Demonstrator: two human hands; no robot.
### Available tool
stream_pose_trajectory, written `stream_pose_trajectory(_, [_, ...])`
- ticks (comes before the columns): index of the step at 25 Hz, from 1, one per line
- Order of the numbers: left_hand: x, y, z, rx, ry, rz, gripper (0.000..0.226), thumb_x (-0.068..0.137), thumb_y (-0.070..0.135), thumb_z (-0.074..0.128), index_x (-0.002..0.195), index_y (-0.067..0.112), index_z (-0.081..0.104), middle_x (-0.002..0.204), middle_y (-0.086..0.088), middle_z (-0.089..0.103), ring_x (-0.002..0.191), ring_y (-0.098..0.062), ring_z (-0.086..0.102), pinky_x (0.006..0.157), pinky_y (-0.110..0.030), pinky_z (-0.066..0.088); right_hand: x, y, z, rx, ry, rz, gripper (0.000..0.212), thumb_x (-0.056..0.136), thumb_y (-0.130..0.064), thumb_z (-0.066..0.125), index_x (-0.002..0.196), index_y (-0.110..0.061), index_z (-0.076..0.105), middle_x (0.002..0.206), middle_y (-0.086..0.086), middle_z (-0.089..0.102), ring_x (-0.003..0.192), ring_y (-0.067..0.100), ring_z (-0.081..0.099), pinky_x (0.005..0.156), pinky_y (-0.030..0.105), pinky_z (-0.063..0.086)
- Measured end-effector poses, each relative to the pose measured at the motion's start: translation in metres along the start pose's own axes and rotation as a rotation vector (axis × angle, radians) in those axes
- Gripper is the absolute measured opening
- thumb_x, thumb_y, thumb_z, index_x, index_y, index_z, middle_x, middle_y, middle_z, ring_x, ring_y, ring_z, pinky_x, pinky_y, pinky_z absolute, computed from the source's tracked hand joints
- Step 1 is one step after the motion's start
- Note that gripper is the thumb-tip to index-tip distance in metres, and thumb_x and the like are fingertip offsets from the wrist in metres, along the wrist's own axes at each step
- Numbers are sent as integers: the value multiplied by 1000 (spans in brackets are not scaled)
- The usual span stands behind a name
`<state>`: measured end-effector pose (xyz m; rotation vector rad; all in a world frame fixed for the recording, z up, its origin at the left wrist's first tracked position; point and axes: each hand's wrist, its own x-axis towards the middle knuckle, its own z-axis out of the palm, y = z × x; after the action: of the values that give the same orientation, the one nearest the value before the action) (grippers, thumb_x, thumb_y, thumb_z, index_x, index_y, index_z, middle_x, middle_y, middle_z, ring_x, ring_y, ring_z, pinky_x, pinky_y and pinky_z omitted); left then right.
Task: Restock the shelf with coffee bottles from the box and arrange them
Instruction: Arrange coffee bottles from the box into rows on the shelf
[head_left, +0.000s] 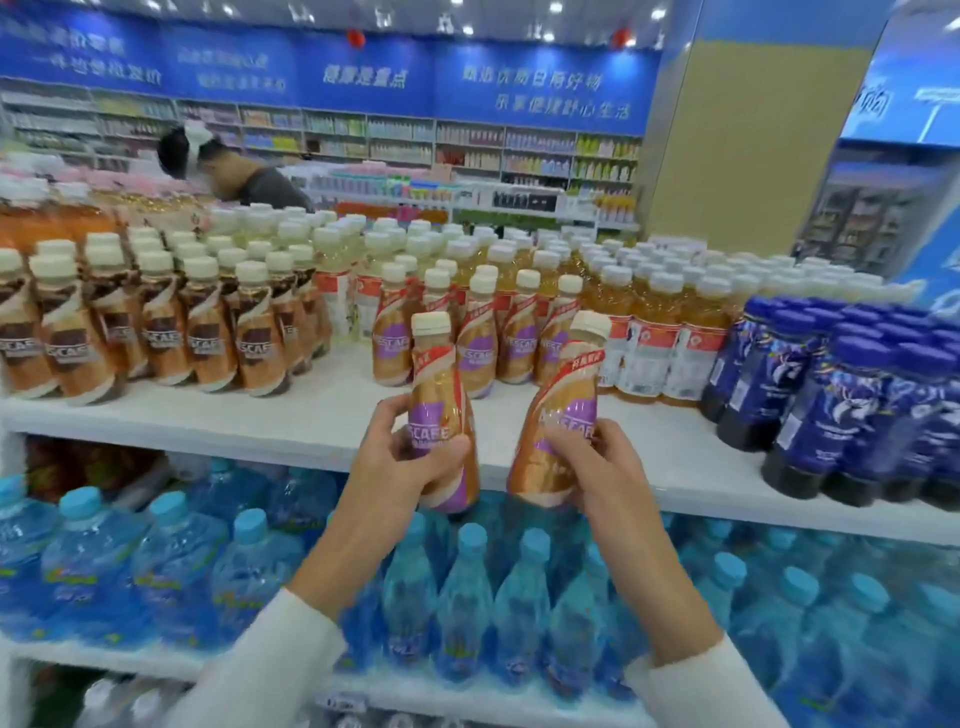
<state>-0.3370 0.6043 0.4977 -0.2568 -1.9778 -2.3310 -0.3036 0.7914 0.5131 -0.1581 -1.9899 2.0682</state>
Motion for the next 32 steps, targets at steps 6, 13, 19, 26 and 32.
stream_pose_trajectory(6, [59, -14, 32, 187, -61, 84, 62, 82, 11, 80, 131, 29, 47, 122, 6, 63, 108, -10, 64, 91, -30, 56, 55, 5, -2, -86, -20, -45, 43, 94, -30, 68, 130, -26, 46, 118, -11, 62, 101, 1, 62, 73, 18, 49])
stream_pose_trajectory(13, [71, -22, 31, 259, -82, 99, 68, 79, 18, 84, 133, 36, 47, 120, 24, 57, 102, 7, 59, 73, -9, 53, 64, 27, -6, -261, -79, -63, 49, 99, -29, 60, 140, -31, 34, 126, -19, 56, 109, -5, 55, 85, 16, 48])
stream_pose_trajectory(19, [53, -25, 19, 365, -62, 58, 82, 72, 28, 89, 143, 35, 49, 127, 17, 61, 114, -8, 60, 86, -18, 52, 48, 35, -9, -328, 15, -95, 80, 85, -39, 76, 147, -33, 26, 126, -24, 47, 109, -5, 53, 82, 8, 41])
stream_pose_trajectory(26, [57, -31, 23, 439, 21, 62, 71, 77, 28, 85, 140, 30, 54, 125, 10, 67, 105, -10, 67, 75, -11, 50, 47, 45, -2, -353, 182, -171, 53, 82, -39, 79, 122, -42, 45, 113, -28, 57, 103, -7, 59, 77, 8, 48])
stream_pose_trajectory(32, [55, -32, 29, 446, 53, 63, 68, 77, 29, 85, 138, 30, 55, 122, 10, 67, 101, -10, 68, 68, -6, 49, 50, 47, -4, -388, 191, -172, 53, 82, -39, 79, 123, -42, 45, 108, -32, 54, 99, -9, 58, 74, 6, 47])
